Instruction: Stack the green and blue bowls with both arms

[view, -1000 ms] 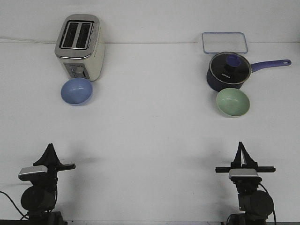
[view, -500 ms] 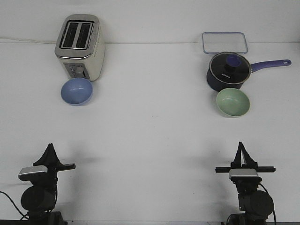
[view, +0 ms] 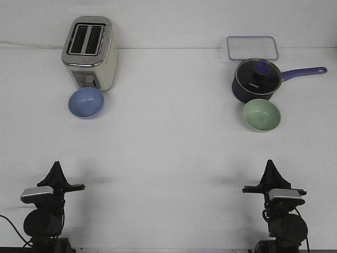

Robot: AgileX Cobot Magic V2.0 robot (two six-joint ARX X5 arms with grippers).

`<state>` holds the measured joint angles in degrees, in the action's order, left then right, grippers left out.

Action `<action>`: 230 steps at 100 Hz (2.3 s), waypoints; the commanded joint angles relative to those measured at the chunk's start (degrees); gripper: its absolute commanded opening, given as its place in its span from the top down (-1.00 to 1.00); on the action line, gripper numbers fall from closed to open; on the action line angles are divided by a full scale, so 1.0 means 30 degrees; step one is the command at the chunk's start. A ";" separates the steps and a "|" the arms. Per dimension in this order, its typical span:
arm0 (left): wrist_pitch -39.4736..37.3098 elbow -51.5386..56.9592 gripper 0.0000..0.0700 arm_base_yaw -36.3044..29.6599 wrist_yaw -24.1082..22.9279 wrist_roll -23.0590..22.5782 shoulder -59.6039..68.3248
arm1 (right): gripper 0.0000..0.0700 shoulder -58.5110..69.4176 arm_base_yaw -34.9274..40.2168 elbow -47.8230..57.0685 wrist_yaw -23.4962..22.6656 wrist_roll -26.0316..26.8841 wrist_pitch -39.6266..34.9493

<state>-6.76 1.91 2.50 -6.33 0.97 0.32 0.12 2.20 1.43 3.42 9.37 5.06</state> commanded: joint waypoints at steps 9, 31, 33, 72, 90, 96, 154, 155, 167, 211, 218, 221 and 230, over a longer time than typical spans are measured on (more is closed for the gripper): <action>-0.0204 -0.0372 0.96 0.0036 -0.0117 0.0044 -0.0022 | 1.00 0.0568 0.0015 0.2586 0.1049 0.2557 -0.2069; -0.0204 -0.0372 0.96 0.0036 -0.0117 0.0044 -0.0022 | 1.00 0.4954 0.0007 0.9012 0.2302 0.1297 -0.5668; -0.0204 -0.0372 0.96 0.0036 -0.0117 0.0044 -0.0022 | 1.00 0.5537 0.0007 0.9697 0.2492 0.1122 -0.6040; -0.0204 -0.0372 0.96 0.0036 -0.0117 0.0044 -0.0022 | -0.68 1.6254 -0.0211 1.9751 0.3308 -0.0787 -1.2480; -0.0204 -0.0372 0.96 0.0036 -0.0117 0.0044 -0.0022 | -0.66 2.0611 -0.1195 2.1835 0.2783 -0.0772 -1.2896; -0.0204 -0.0372 0.96 0.0036 -0.0117 0.0044 -0.0022 | -0.66 2.2185 -0.1938 2.2527 0.1734 -0.0765 -1.3180; -0.0204 -0.0372 0.96 0.0036 -0.0117 0.0044 -0.0022 | -0.66 3.4403 -0.5785 2.8013 -0.2659 -0.0940 -1.4702; -0.0204 -0.0372 0.96 0.0036 -0.0117 0.0044 -0.0022 | -0.66 3.4498 -0.5814 2.8021 -0.2739 -0.0940 -1.4688; -0.0204 -0.0372 0.96 0.0036 -0.0117 0.0044 -0.0022 | -0.66 3.5656 -0.6040 2.8021 -0.3446 -0.0925 -1.4171; -0.0204 -0.0372 0.96 0.0036 -0.0117 0.0044 -0.0022 | 1.00 3.7120 -0.6127 2.8254 -0.5668 -0.1086 -1.3719; -0.0204 -0.0372 0.96 0.0036 -0.0117 0.0044 -0.0022 | 1.00 3.7026 -0.6135 2.8815 -0.6018 -0.1093 -1.4331; -0.0204 -0.0372 0.96 0.0036 -0.0117 0.0044 -0.0022 | 1.00 3.6931 -0.6156 2.9128 -0.6113 -0.1158 -1.4695; -0.0204 -0.0372 0.96 0.0036 -0.0117 0.0044 -0.0022 | 1.00 3.6144 -0.6273 3.0104 -0.6266 -0.1209 -1.5832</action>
<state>-6.76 1.91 2.50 -6.33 0.97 0.32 109.97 -16.25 88.90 -15.00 6.20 -41.17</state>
